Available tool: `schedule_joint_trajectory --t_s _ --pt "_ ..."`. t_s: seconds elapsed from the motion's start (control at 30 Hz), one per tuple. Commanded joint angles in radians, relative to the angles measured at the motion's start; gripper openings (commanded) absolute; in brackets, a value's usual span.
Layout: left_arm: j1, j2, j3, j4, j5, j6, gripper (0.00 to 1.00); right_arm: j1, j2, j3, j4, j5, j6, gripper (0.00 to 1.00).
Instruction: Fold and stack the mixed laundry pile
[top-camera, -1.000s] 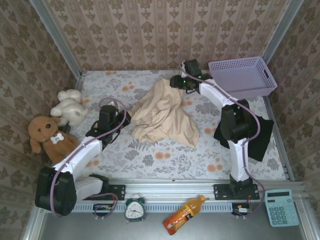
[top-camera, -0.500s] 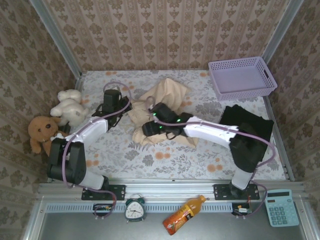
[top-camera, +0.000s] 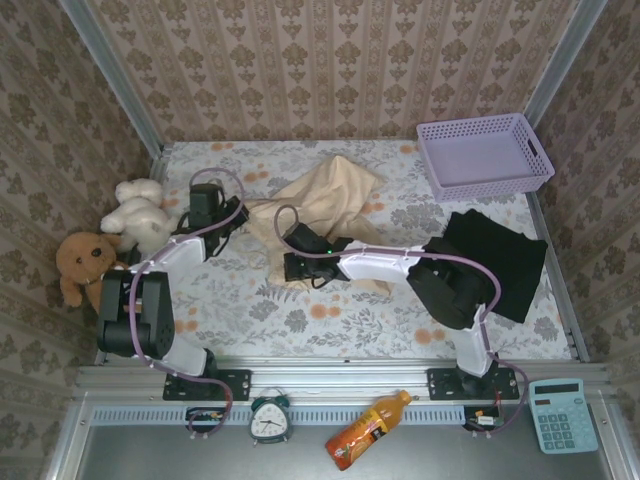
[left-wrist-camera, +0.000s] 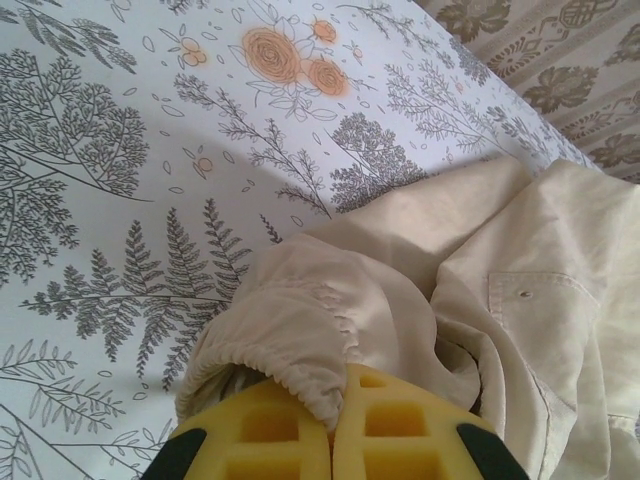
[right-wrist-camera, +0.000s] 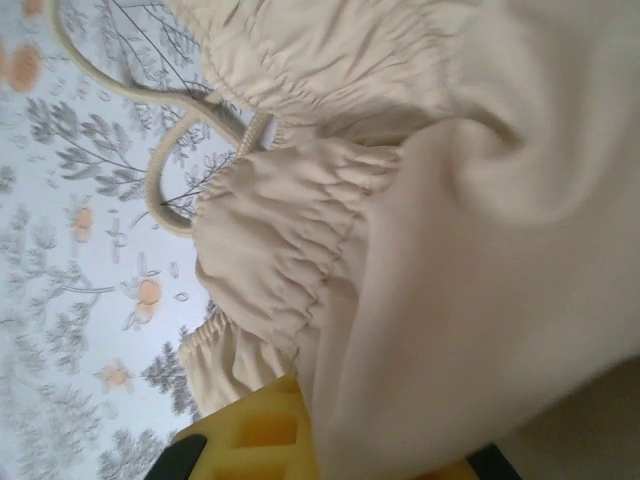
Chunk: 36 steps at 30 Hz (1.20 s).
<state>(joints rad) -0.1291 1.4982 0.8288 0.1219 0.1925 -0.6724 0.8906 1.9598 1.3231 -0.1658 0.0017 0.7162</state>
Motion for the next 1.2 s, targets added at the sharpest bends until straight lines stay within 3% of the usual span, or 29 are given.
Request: schedule_joint_trajectory --t_s 0.0,0.07,0.2,0.37,0.63,0.83,1.03,1.17 --pt "0.027 -0.077 0.04 -0.011 0.041 0.013 0.0 -0.113 -0.211 -0.056 0.023 -0.132 -0.01 0.0" --pt "0.026 -0.121 0.088 -0.053 0.033 0.048 0.0 -0.187 -0.305 -0.029 -0.037 -0.198 -0.083 0.0" --pt "0.029 -0.169 0.232 -0.136 0.053 0.08 0.0 -0.337 -0.395 0.205 -0.259 -0.219 -0.255 0.0" --pt "0.031 -0.227 0.398 -0.169 0.068 0.086 0.0 -0.522 -0.438 0.388 -0.236 -0.367 -0.239 0.0" --pt "0.005 -0.333 0.618 -0.166 0.08 0.14 0.0 -0.59 -0.479 0.631 -0.232 -0.564 -0.247 0.0" --pt "-0.036 -0.511 0.54 -0.136 0.032 0.181 0.0 -0.59 -0.686 0.449 -0.181 -0.588 -0.215 0.0" --pt "-0.08 -0.664 0.506 -0.116 0.013 0.181 0.0 -0.57 -0.839 0.288 -0.065 -0.706 0.012 0.0" --pt "-0.106 -0.689 0.518 -0.166 -0.036 0.18 0.0 -0.536 -0.875 0.245 -0.07 -0.688 0.074 0.0"
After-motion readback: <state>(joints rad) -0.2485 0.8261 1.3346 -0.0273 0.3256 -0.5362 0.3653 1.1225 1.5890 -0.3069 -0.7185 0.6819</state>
